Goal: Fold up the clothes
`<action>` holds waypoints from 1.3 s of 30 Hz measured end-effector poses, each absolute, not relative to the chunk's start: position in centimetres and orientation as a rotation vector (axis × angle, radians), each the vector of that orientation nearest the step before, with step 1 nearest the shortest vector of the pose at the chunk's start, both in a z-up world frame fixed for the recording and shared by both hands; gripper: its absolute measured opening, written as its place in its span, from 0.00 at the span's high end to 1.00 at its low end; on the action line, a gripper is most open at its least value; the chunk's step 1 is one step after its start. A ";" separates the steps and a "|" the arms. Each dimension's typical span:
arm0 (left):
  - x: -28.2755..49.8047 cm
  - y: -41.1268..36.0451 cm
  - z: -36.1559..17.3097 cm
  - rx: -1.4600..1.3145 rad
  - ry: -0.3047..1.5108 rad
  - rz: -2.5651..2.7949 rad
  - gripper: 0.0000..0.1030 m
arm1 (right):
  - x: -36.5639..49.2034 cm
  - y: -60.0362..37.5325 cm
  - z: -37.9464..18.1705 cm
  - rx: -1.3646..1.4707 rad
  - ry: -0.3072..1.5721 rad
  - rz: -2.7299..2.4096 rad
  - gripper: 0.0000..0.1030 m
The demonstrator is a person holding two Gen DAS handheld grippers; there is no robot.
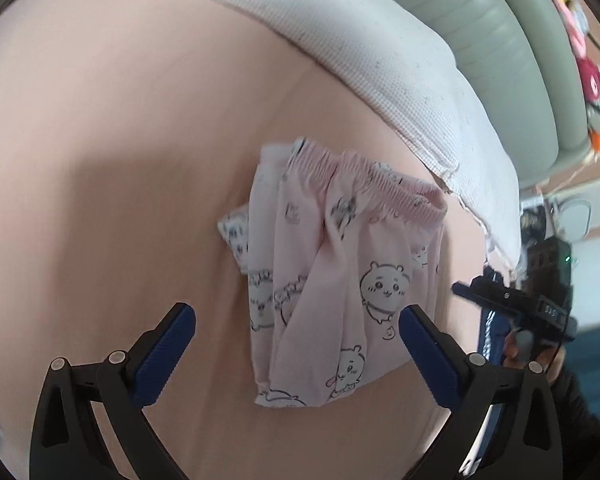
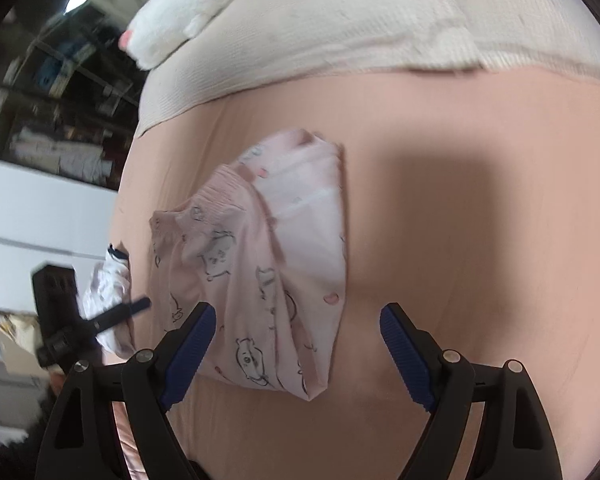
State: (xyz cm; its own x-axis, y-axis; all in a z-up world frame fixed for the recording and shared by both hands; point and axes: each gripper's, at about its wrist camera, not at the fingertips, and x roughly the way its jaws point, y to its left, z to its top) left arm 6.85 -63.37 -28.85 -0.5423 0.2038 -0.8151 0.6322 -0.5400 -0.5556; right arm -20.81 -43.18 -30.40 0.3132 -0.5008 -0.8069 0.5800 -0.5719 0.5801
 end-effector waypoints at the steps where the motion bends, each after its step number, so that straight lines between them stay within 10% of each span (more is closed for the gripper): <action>1: 6.9 -63.2 -29.3 1.314 1.337 -2.147 0.00 | -20.7 -43.0 -31.0 1.654 0.055 -1.432 0.18; 39: 1.8 -62.7 -33.1 1.107 1.746 -2.081 0.00 | -21.5 -46.5 -36.2 1.746 -0.385 -1.177 0.00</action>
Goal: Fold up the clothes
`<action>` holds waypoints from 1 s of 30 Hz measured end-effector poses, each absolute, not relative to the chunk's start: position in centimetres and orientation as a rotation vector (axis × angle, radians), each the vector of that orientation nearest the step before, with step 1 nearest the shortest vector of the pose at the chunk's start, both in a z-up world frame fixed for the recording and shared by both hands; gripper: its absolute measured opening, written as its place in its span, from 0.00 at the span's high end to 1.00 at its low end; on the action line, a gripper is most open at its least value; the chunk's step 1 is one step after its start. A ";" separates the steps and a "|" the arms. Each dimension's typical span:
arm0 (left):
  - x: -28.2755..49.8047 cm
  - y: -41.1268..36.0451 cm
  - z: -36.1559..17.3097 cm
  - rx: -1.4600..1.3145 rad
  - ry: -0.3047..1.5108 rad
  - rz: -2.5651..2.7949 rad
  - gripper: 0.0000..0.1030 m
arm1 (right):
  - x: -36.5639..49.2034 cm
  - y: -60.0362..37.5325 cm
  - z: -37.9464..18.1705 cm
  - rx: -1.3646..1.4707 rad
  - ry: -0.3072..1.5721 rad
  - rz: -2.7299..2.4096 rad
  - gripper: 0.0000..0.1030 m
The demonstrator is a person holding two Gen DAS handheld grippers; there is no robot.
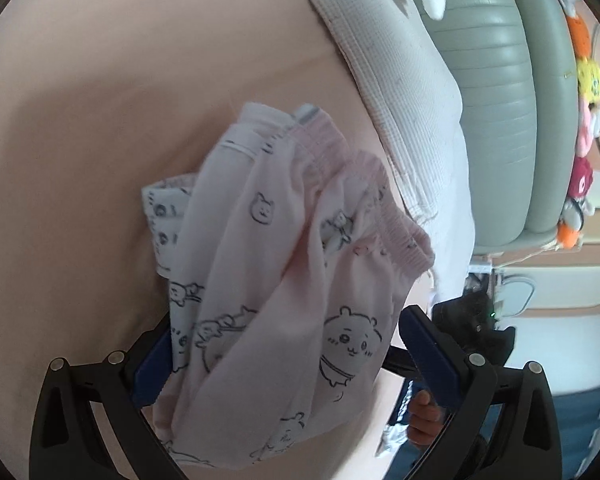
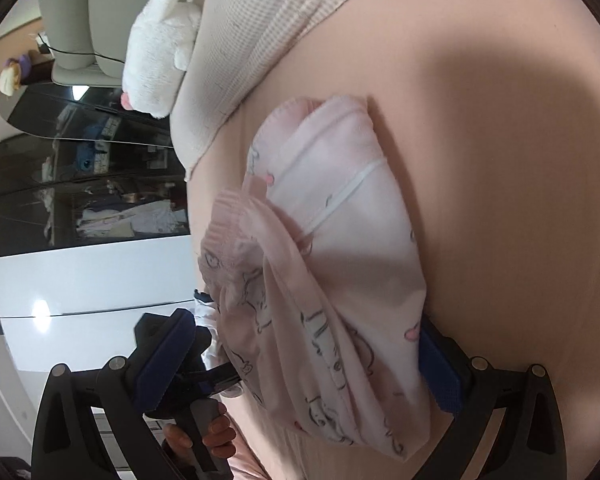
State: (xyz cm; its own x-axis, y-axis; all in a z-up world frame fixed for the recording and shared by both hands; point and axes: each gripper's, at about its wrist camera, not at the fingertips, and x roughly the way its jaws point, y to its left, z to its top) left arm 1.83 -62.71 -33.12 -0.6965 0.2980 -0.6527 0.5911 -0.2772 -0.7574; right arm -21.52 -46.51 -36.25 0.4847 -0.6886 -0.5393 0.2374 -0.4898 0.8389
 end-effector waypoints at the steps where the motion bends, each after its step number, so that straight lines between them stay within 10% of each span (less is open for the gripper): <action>1: 1.6 -62.5 -33.0 1.117 1.728 -2.090 0.00 | -21.1 -46.9 -36.1 1.737 -0.347 -1.188 0.00; 6: 2.0 -62.4 -33.2 1.108 1.729 -2.090 0.00 | -19.7 -48.6 -35.6 1.703 -0.178 -1.238 0.00; 20: 2.7 -62.8 -32.5 1.084 1.733 -1.988 0.00 | -21.2 -46.4 -36.6 1.817 -0.422 -1.240 0.11; 21: 2.9 -62.9 -32.5 1.065 1.749 -1.983 0.03 | -21.3 -46.1 -36.6 1.818 -0.426 -1.244 0.16; 23: 3.3 -62.9 -32.5 1.046 1.772 -1.976 0.55 | -21.3 -45.7 -36.7 1.834 -0.436 -1.222 0.60; 24: 3.2 -62.8 -32.7 1.052 1.784 -1.962 0.66 | -21.1 -45.7 -36.8 1.841 -0.410 -1.232 0.66; 30: 2.9 -62.7 -32.7 1.073 1.779 -1.962 0.79 | -20.3 -46.6 -36.4 1.807 -0.299 -1.308 0.86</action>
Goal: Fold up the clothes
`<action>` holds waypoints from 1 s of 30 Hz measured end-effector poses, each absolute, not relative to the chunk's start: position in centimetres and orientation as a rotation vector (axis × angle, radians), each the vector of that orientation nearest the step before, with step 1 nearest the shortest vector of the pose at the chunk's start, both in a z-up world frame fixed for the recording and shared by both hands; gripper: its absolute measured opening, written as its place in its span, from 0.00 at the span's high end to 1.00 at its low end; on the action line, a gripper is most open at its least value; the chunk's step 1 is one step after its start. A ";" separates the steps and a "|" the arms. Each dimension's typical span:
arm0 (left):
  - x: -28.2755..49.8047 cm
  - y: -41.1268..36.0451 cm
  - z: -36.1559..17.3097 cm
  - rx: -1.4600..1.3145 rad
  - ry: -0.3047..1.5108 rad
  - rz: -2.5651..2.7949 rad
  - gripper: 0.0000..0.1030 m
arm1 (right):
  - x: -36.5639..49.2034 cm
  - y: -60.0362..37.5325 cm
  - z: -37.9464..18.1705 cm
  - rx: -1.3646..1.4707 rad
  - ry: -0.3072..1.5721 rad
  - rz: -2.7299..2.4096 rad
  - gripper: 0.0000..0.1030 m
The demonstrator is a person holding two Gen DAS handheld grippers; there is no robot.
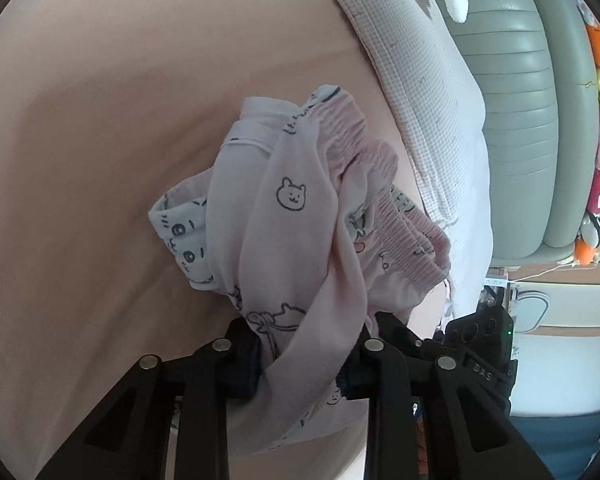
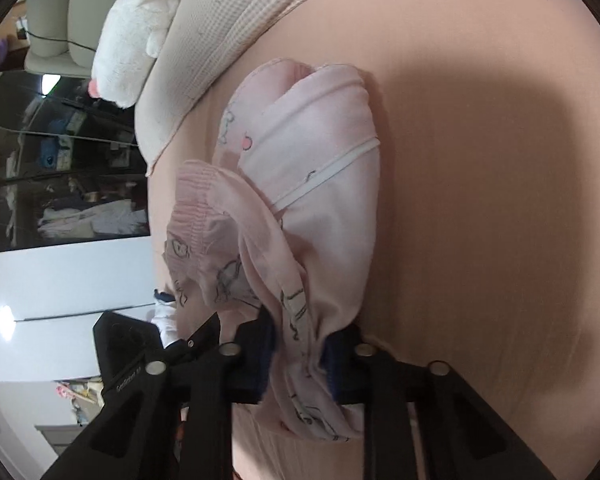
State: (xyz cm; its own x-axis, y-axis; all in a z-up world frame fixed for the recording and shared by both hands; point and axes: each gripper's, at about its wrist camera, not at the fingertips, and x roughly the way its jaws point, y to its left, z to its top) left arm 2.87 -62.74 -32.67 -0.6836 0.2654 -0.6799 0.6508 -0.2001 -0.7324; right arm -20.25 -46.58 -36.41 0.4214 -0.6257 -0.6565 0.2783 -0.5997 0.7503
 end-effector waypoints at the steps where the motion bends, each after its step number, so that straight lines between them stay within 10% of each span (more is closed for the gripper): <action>1: 2.9 -62.8 -32.5 1.066 1.781 -1.965 0.80 | -20.3 -46.6 -36.3 1.800 -0.304 -1.313 0.89; 30: 13.7 -70.9 -18.9 0.737 1.710 -2.098 0.83 | -11.0 -60.2 -19.8 1.550 -0.086 -1.239 0.91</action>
State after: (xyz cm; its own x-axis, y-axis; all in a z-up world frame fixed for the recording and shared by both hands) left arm 13.74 -70.88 -18.95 -0.8099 0.0649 -0.5829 0.5579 -0.2217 -0.7998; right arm -11.05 -60.24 -19.77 0.4511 -0.6179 -0.6440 0.5234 -0.4014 0.7517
